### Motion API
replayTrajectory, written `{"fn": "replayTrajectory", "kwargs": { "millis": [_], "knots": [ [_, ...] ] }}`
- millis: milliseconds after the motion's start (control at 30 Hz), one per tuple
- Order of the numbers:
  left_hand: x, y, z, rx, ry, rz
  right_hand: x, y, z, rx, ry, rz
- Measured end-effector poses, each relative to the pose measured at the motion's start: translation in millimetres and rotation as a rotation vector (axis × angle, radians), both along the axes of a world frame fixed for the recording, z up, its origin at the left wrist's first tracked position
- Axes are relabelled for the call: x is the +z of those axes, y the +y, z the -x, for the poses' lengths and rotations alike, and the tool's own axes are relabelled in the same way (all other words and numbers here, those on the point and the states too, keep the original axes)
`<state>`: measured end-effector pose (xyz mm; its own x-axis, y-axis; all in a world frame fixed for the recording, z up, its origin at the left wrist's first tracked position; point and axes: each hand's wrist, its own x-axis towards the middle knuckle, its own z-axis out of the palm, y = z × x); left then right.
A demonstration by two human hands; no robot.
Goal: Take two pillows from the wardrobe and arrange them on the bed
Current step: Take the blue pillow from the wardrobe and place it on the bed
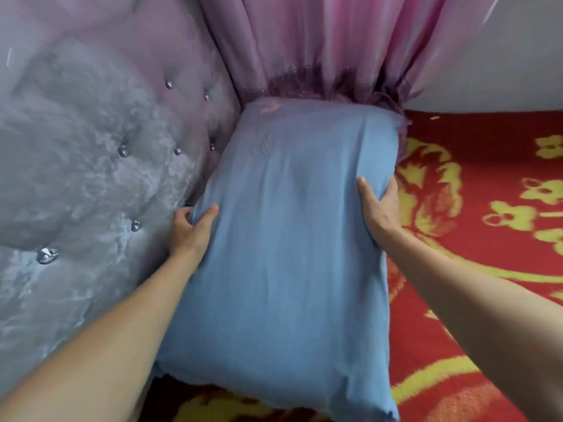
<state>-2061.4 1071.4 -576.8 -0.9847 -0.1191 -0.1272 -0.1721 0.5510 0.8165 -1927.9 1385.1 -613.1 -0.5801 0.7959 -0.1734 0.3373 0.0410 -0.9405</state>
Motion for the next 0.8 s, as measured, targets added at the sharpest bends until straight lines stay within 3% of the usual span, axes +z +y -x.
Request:
{"fn": "replayTrajectory", "kwargs": {
  "millis": [200,433,533,667,733,800],
  "knots": [
    [-60,-15,12,-0.190,-0.180,0.044,-59,6,19,0.233,-0.114,-0.038],
    [-90,-55,-49,-0.117,-0.127,0.318,-75,-89,-79,0.103,-0.195,0.036],
    [-86,-38,-53,-0.149,0.017,0.443,-64,-128,-89,0.188,-0.281,-0.177],
    [-104,-47,-85,-0.180,0.039,0.619,-76,-158,-114,0.404,-0.356,-0.786],
    [-118,-68,-98,-0.148,-0.034,0.620,-101,-160,-143,0.514,-0.394,-0.859],
    [-129,-94,-106,-0.132,-0.103,0.526,-126,-157,-182,0.522,-0.494,-0.803]
  ]
}}
